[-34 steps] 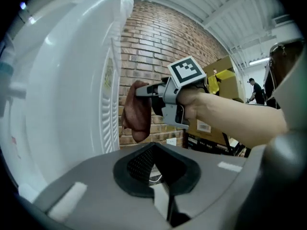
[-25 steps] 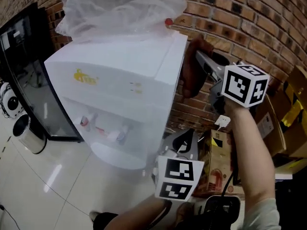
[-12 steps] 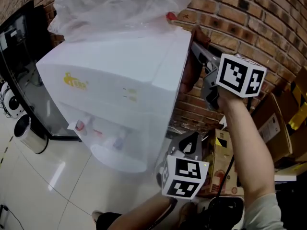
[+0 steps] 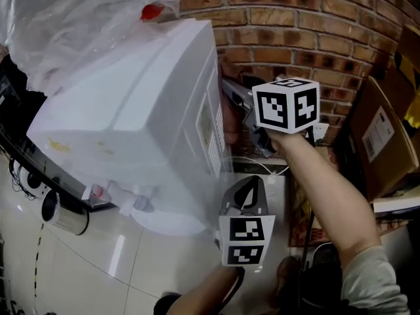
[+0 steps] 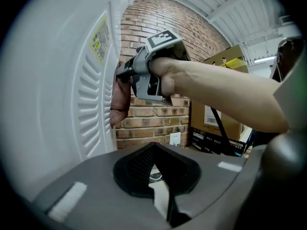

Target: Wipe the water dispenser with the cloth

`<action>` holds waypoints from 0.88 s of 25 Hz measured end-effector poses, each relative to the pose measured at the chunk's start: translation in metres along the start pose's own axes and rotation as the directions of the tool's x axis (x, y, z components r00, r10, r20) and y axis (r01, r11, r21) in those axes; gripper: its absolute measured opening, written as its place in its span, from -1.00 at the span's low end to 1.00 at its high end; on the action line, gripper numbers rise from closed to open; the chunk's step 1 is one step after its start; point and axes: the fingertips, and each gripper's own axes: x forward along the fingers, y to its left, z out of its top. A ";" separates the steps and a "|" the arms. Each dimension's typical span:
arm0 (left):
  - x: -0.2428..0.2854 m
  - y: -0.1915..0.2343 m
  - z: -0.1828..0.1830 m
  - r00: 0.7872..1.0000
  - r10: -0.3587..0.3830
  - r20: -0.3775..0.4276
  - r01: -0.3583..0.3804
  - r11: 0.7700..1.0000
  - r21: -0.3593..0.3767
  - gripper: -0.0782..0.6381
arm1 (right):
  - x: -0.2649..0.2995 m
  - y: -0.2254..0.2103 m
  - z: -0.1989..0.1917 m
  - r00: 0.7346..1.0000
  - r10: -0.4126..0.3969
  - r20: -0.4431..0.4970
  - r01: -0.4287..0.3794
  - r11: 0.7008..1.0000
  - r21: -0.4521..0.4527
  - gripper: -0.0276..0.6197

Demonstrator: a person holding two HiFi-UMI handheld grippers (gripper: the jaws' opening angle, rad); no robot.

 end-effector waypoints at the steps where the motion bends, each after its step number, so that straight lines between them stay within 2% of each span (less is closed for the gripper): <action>1: 0.000 0.000 -0.005 1.000 -0.001 -0.006 0.001 1.000 0.006 -0.78 | 0.001 -0.001 -0.008 1.000 -0.001 -0.005 0.001 1.000 0.010 -0.71; 8: 0.010 -0.008 -0.046 1.000 -0.009 -0.028 0.010 1.000 0.008 -0.78 | 0.004 -0.014 -0.071 0.997 0.002 -0.080 0.001 1.000 0.029 -0.71; 15: 0.016 -0.018 -0.102 0.996 -0.024 -0.081 0.025 1.000 0.015 -0.78 | 0.003 -0.019 -0.138 0.992 0.023 -0.123 -0.015 0.998 0.068 -0.71; 22: 0.021 -0.012 -0.153 0.991 -0.011 -0.133 0.008 1.000 -0.025 -0.78 | 0.003 -0.030 -0.211 0.983 0.001 -0.182 0.014 0.996 0.083 -0.71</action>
